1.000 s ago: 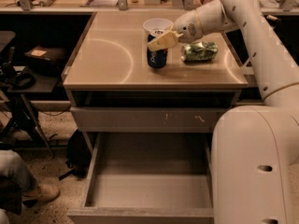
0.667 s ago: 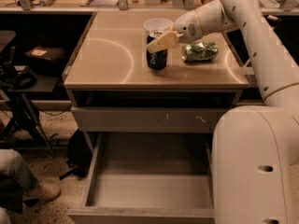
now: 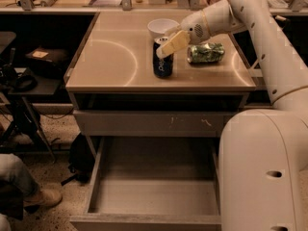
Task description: Pick pepsi can from middle drawer and place on counter
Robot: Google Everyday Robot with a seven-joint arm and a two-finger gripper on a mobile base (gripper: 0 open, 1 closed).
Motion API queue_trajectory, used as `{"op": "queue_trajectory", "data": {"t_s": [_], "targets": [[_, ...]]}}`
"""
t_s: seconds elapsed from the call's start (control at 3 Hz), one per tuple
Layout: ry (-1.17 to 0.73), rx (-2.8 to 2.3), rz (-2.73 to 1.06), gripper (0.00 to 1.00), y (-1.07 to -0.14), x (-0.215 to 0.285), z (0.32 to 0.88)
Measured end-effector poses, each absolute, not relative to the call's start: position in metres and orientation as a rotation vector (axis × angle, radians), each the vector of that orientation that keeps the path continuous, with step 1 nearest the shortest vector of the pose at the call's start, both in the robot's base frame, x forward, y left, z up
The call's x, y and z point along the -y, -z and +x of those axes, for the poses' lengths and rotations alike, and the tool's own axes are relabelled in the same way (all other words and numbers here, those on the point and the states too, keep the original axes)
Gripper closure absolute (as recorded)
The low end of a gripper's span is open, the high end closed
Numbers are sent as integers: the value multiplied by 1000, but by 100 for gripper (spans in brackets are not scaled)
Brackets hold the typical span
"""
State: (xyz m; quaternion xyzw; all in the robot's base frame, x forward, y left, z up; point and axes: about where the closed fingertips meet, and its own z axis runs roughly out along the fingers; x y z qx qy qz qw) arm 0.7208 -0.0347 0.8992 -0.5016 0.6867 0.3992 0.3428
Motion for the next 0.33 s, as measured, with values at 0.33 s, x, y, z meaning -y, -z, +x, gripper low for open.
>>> {"op": "queue_trajectory", "data": {"t_s": [0.33], "targets": [[-1038, -1785, -1304, 0, -899, 35, 721]]}}
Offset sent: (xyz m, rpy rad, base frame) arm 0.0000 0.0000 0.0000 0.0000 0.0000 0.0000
